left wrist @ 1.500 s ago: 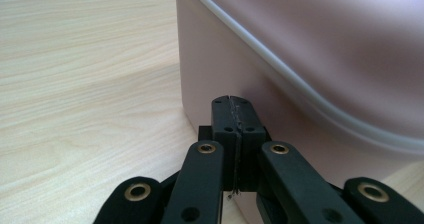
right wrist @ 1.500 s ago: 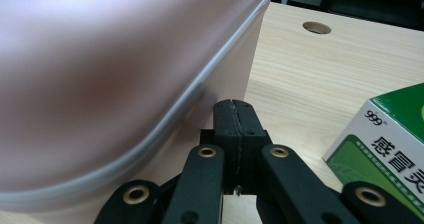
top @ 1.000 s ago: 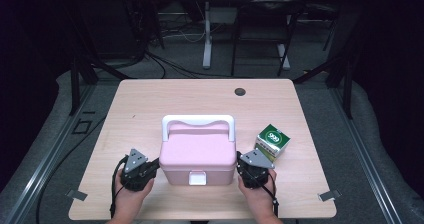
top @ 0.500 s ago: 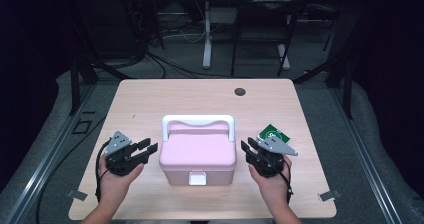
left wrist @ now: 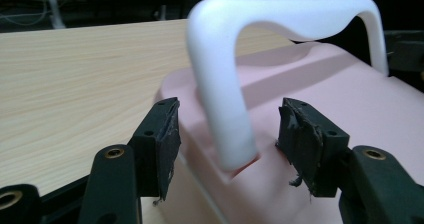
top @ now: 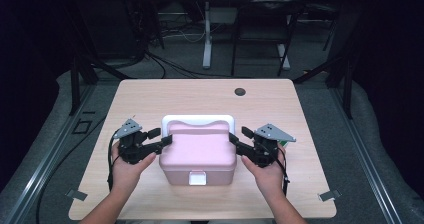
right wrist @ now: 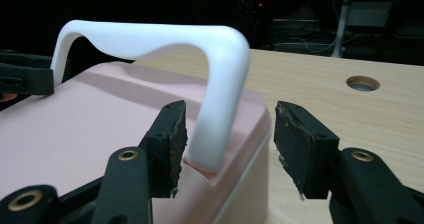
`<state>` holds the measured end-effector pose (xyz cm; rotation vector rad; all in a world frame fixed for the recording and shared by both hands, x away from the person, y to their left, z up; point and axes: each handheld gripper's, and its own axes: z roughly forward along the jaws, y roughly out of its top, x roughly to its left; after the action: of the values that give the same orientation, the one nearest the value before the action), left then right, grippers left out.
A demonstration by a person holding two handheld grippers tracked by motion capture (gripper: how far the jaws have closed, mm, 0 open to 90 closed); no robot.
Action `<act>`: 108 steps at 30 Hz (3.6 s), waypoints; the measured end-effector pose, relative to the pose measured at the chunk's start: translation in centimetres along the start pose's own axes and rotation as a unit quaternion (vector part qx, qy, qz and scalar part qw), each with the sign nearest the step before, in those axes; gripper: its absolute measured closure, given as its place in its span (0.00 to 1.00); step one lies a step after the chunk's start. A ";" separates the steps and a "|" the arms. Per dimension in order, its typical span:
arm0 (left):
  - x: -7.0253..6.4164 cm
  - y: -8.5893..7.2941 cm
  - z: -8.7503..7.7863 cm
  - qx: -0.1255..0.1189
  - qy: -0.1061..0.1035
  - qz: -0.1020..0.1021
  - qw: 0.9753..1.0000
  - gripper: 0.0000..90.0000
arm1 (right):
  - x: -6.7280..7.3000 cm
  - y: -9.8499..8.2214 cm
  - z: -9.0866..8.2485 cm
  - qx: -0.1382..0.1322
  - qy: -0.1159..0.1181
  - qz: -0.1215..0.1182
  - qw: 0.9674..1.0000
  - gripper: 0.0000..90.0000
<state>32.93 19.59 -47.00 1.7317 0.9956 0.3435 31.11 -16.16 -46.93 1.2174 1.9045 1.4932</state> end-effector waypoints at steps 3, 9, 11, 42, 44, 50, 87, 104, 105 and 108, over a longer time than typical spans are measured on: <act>-0.4 0.1 0.4 -0.004 0.010 0.008 1.000 0.48 | 0.5 0.0 1.0 0.000 0.007 0.002 1.000 0.52; -0.9 0.1 0.7 -0.009 0.012 0.007 1.000 0.53 | 1.4 -0.1 1.5 0.000 0.007 -0.008 1.000 0.56; -0.9 0.0 0.4 -0.012 0.016 0.009 1.000 0.57 | 1.6 -0.2 1.4 0.001 -0.006 -0.020 1.000 0.60; -2.6 -1.2 -3.4 -0.012 0.042 0.062 0.997 0.81 | 5.2 -1.3 -1.9 -0.017 -0.038 -0.063 0.997 0.81; -2.6 -1.5 -3.3 -0.009 0.041 0.062 0.997 0.81 | 5.6 -1.6 -2.1 -0.025 -0.042 -0.067 0.997 0.81; -2.4 -1.4 -3.3 -0.005 0.036 0.055 0.998 0.81 | 5.5 -1.8 -2.0 -0.028 -0.043 -0.067 0.996 0.81; -1.3 -0.4 -8.3 -0.024 0.030 0.050 0.998 0.68 | 4.5 1.3 -1.6 -0.042 -0.025 -0.015 0.999 0.82; -2.0 -4.0 -5.9 0.038 -0.006 0.061 0.997 0.92 | 4.4 1.7 -1.3 -0.045 -0.029 -0.010 0.999 0.82; -2.1 -3.9 -5.7 0.037 -0.011 0.063 0.997 0.94 | 4.4 1.7 -1.4 -0.041 -0.029 -0.011 0.999 0.82; -2.6 -3.6 -5.5 0.033 -0.019 0.069 0.997 0.99 | 4.4 1.5 -1.3 -0.043 -0.030 -0.014 0.999 0.82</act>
<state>26.15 21.50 -47.36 1.8655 0.8716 0.3682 28.35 -13.15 -44.28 1.1790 1.7925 1.4923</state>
